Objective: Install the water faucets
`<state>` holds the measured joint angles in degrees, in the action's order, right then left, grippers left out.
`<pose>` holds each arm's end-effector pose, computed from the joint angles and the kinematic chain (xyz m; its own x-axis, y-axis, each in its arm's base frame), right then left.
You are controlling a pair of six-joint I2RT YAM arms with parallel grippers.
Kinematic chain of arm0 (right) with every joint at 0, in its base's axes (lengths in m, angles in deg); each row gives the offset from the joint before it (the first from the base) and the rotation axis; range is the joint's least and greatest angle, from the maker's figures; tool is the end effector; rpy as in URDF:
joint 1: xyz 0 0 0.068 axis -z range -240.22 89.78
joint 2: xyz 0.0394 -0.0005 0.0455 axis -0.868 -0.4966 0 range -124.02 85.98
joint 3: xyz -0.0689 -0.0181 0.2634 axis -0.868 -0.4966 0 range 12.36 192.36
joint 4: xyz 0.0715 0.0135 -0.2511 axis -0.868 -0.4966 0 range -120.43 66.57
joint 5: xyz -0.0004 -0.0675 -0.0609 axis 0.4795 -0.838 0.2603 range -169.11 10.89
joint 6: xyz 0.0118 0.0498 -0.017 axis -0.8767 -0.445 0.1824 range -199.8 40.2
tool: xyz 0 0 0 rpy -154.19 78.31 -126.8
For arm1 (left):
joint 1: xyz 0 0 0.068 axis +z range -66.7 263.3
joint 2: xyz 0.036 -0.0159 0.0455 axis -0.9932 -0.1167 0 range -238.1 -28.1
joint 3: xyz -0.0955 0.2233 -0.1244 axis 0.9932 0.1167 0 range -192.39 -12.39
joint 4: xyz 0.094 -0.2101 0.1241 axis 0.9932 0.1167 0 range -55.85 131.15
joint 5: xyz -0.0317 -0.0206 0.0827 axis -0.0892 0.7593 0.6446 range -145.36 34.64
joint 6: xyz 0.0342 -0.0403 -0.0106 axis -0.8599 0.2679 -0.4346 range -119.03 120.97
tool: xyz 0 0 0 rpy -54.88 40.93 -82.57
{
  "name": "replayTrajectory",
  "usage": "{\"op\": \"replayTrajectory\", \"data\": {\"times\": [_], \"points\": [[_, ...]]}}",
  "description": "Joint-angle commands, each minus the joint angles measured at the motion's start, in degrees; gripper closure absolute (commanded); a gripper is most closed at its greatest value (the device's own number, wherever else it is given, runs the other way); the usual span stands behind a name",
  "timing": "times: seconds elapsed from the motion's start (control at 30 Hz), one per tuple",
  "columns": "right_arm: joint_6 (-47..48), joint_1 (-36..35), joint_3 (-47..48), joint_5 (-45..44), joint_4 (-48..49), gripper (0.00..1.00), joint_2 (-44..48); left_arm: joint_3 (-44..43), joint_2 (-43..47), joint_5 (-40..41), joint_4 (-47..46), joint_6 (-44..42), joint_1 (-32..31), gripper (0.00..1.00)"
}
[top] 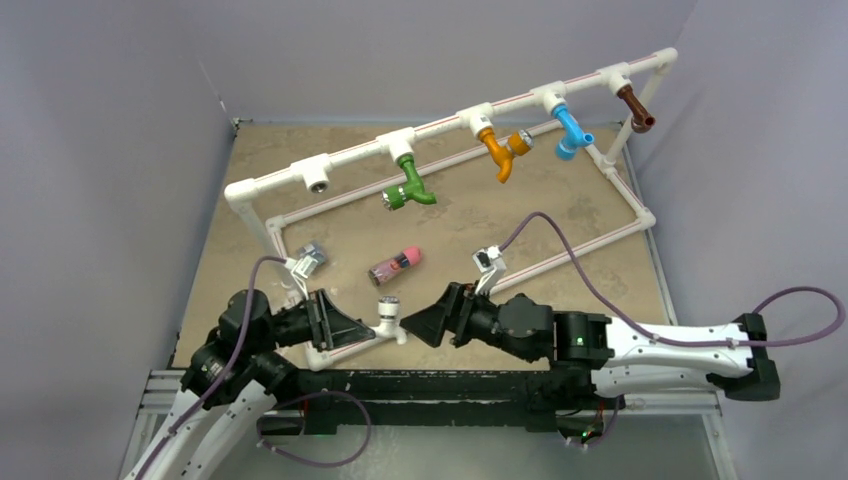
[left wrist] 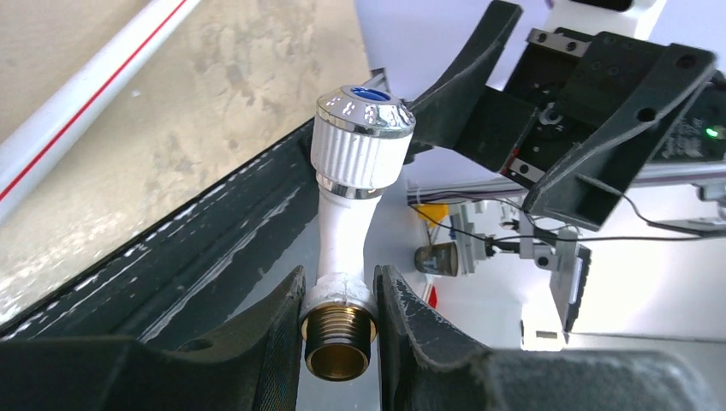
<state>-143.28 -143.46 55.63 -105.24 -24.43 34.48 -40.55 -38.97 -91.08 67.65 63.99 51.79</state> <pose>0.0404 0.2080 0.3274 -0.7604 0.4098 -0.5039 -0.3584 0.3824 0.8517 0.0536 -0.0572 0.2647 -0.9120 -0.2896 -0.2904 0.1973 0.3110 -0.9297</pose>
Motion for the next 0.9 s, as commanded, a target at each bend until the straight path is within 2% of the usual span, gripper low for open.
{"op": "replayTrajectory", "data": {"times": [0.0,0.2,0.43,0.57,0.87], "points": [[9.99,-0.25,-0.93,9.18,7.03,0.16,5.54,0.26,1.38,-3.76,-11.35,4.56,0.36,1.0],[12.38,-0.25,-0.02,13.35,5.73,0.22,8.93,2.87,1.38,-9.58,-26.93,10.67,0.31,1.0],[14.71,-0.25,2.38,18.36,8.39,0.26,7.32,3.06,-0.36,-12.05,-40.44,16.56,0.36,1.0],[15.81,-0.25,3.5,20.69,10.69,0.29,5.47,2.56,-1.69,-12.85,-43.17,17.85,0.35,1.0],[17.7,-0.25,5.92,21.8,14.1,0.43,2.37,3.19,-1.22,-13.21,-45.09,19.52,0.34,1.0]]}}
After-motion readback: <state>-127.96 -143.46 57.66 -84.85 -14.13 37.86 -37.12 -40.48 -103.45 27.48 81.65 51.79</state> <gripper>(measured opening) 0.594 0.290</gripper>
